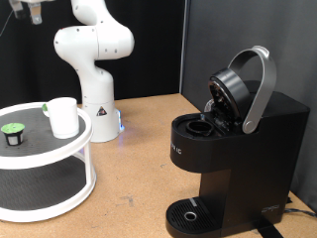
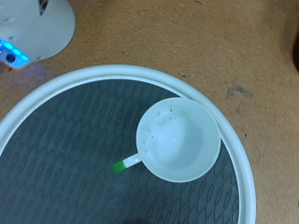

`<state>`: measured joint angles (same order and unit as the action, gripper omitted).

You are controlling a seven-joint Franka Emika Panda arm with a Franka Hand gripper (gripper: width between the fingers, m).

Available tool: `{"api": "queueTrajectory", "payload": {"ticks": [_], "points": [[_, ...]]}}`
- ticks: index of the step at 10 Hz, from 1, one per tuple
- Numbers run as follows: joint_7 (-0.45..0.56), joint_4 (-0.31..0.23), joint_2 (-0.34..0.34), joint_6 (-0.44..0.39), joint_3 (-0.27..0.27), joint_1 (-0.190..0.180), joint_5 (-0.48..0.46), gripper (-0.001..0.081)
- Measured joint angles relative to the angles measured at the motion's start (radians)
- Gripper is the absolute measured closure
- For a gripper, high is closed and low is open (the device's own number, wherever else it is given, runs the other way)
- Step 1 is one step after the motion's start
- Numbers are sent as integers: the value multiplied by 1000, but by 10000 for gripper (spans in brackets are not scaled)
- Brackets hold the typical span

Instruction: Make a cup of coffee with the keurig machine

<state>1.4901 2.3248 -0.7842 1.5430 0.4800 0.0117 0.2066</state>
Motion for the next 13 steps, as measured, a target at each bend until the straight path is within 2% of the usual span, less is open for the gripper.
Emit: {"api": "queueTrajectory", "payload": {"ticks": [2,4,6,8,10,13], "points": [[78,27,20,45,43,-8,47,3],[81,36,36,61,44,-8,59,3],[180,39,25,119,94,-38,-62,3],[306,54,14,176,162,-88,-108,3],[342,73,40,188,180,-100,-72,3],[315,114,95,292,179,-97,15,3]]}}
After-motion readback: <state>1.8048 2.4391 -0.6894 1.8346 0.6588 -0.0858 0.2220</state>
